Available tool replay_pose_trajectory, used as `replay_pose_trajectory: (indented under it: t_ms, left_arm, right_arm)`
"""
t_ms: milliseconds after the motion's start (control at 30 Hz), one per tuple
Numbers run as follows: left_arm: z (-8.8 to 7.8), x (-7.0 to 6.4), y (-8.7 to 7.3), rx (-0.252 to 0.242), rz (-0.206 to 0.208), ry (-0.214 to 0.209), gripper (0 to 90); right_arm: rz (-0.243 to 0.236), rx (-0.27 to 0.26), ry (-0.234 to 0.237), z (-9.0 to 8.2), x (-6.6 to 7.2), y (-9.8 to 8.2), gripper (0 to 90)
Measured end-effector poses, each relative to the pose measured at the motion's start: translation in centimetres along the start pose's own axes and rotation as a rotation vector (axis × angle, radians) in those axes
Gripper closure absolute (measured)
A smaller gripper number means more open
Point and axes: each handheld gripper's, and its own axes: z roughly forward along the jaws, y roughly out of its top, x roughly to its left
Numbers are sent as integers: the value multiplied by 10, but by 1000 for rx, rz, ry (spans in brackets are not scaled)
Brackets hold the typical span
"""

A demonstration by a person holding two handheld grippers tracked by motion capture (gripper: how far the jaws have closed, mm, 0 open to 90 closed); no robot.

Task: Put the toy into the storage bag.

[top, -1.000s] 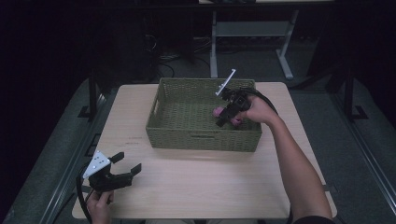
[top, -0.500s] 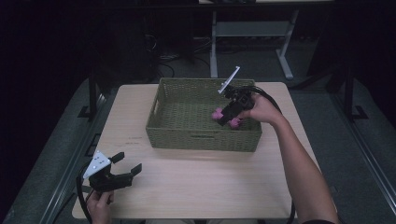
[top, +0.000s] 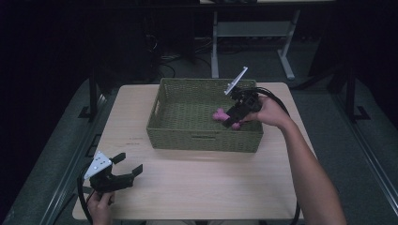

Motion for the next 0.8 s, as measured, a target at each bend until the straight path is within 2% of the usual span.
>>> replay_pose_trajectory:
  t_ms: [567,800]
  left_arm:
    - [0,0,0,1,4,-2,139]
    - [0,0,0,3,1,0,138]
  right_arm:
    - [-5,-36,-19,-17,13,-7,306]
    - [13,-45,-26,-24,16,-16,290]
